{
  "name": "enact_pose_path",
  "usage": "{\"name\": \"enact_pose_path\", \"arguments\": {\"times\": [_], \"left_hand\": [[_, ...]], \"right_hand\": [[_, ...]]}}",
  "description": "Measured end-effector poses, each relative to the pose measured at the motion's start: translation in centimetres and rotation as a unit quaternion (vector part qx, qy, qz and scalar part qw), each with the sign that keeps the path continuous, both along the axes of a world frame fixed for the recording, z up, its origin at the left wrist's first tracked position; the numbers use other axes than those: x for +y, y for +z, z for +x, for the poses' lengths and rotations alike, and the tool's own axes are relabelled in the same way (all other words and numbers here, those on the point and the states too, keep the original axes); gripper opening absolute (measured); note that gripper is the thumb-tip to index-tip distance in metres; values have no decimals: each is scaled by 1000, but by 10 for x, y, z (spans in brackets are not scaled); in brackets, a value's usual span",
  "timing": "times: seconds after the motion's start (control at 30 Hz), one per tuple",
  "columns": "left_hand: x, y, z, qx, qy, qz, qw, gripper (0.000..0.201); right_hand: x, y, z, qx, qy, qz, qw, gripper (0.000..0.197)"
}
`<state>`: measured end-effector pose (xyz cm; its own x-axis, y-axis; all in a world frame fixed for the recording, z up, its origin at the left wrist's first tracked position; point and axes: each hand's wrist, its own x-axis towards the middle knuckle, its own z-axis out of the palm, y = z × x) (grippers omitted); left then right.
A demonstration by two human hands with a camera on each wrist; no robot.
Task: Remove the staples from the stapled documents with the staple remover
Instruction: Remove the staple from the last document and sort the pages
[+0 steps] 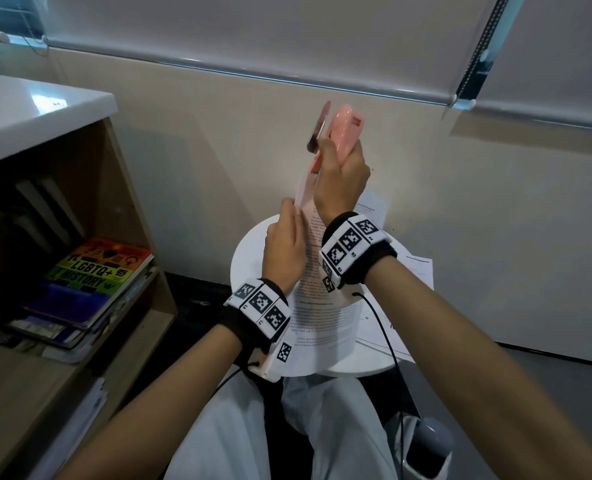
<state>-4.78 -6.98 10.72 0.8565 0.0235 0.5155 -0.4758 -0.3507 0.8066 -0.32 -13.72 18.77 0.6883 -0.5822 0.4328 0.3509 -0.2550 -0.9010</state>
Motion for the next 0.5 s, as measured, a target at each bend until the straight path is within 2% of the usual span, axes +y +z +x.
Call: {"name": "enact_pose_path", "arguments": {"times": [0.1,0.2,0.3,0.4,0.5], "left_hand": [[1,4,-5,9,-17,-9,1000,24],[4,1,-16,53,-97,-38,993,10],[11,-21,-23,109,-147,-78,980,31],[18,-42,-24,127,-148,-104,975,30],[32,-55,-13,160,-154,-164,961,42]], "right_hand": [[0,0,0,-23,1,-10,1000,34],[-1,0,2,-44,7,2,999,34],[-8,-2,6,-31,6,20,999,32],[-17,-2,2,-3,7,31,999,27],[-43,-2,-3,19,-3,94,995,23]]}}
